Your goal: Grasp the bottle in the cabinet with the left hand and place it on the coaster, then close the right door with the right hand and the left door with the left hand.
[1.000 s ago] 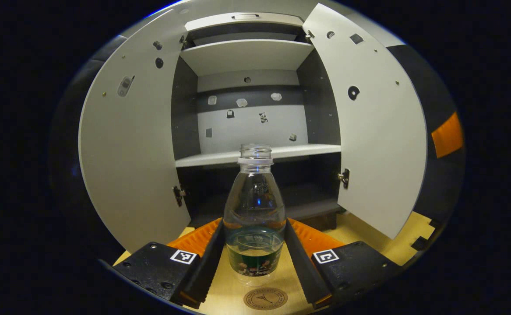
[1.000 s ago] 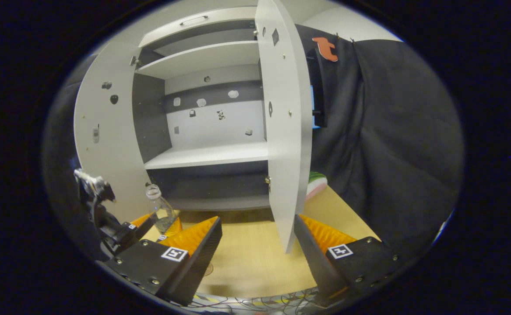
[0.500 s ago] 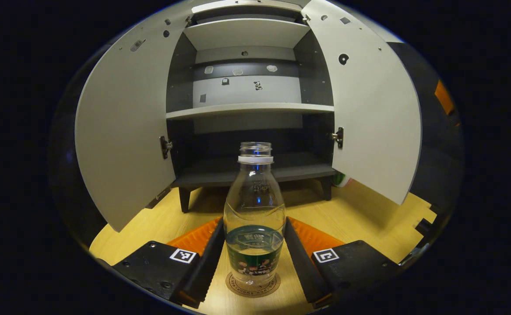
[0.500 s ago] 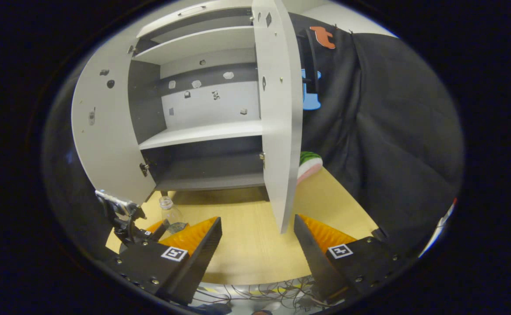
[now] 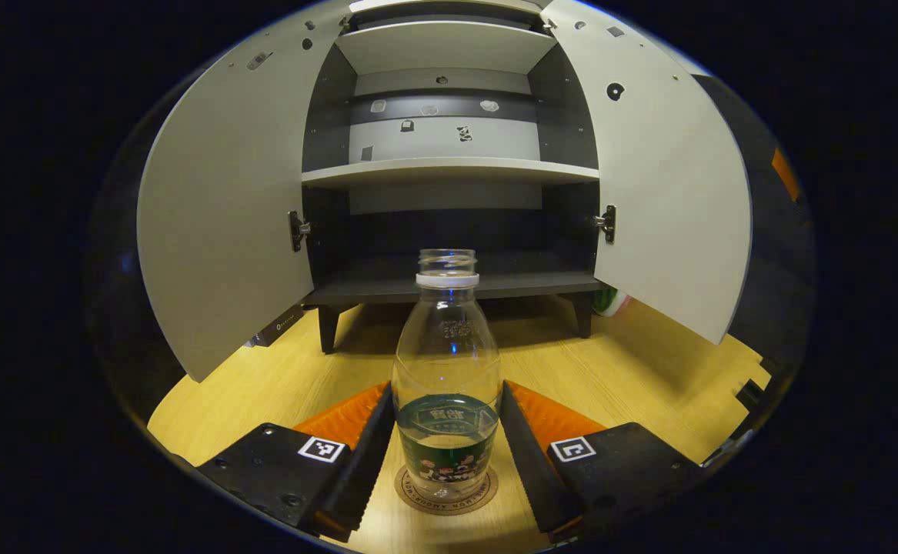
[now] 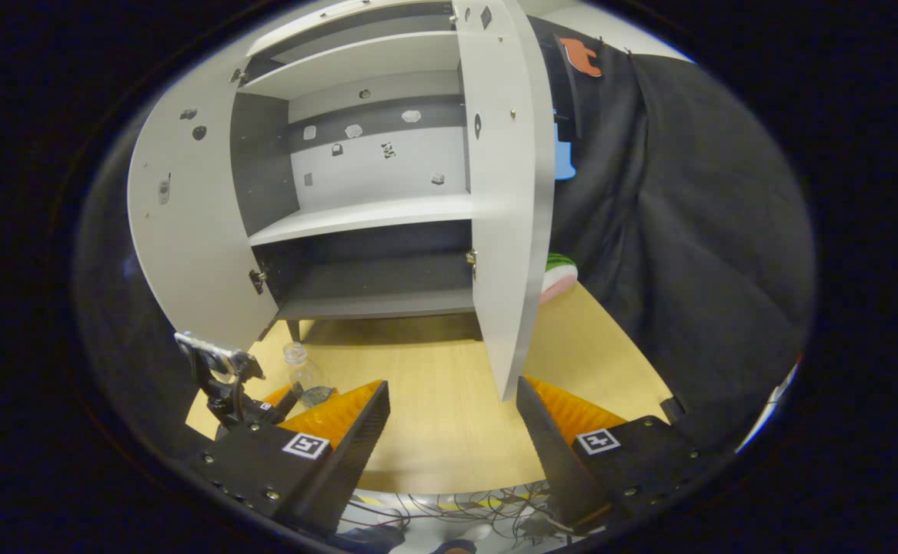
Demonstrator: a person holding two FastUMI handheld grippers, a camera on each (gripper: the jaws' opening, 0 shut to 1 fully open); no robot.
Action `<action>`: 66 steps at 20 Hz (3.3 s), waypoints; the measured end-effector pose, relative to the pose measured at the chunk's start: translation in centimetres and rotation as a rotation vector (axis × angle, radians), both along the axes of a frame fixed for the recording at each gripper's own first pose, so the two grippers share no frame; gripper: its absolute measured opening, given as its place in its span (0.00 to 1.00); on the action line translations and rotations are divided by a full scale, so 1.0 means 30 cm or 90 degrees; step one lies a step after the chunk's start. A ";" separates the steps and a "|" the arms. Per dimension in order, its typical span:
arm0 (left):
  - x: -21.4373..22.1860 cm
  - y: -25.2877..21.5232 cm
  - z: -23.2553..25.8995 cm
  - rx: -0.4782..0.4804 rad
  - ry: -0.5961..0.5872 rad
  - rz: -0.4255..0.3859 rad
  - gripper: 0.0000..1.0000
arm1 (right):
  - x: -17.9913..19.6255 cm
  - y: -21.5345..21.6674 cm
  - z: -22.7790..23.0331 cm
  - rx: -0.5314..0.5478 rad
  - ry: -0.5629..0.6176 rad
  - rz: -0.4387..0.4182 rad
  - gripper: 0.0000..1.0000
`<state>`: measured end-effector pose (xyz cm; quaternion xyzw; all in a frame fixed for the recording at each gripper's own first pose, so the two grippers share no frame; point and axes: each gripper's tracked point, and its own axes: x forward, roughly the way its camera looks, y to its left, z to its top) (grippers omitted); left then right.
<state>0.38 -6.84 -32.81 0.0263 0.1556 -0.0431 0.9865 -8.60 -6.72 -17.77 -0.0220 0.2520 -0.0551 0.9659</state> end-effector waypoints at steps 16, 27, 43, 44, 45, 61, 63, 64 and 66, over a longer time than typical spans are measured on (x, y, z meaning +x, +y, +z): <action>-0.043 0.022 0.105 0.035 -0.018 -0.003 0.86 | -0.010 0.006 -0.011 0.024 0.001 0.012 1.00; -0.025 0.007 0.512 0.030 -0.112 0.014 0.86 | 0.028 -0.071 0.236 0.057 -0.104 0.028 0.98; -0.075 0.137 0.939 0.055 -0.210 0.097 0.88 | 0.255 -0.399 0.693 0.070 -0.258 0.047 1.00; -0.081 0.148 0.943 0.053 -0.208 0.104 0.89 | 0.269 -0.402 0.695 0.072 -0.261 0.053 1.00; -0.086 0.159 0.942 0.054 -0.207 0.112 0.96 | 0.288 -0.405 0.698 0.072 -0.260 0.059 1.00; -0.151 0.311 0.879 0.051 -0.168 0.178 0.94 | 0.366 -0.321 0.680 0.072 -0.262 0.144 0.98; -0.150 0.317 0.884 0.044 -0.172 0.177 0.94 | 0.368 -0.274 0.669 0.074 -0.260 0.163 0.98; -0.148 0.323 0.884 0.046 -0.170 0.176 0.94 | 0.371 -0.249 0.663 0.075 -0.258 0.174 0.98; -0.149 0.342 0.888 0.050 -0.172 0.180 0.94 | 0.382 -0.187 0.657 0.079 -0.261 0.196 0.98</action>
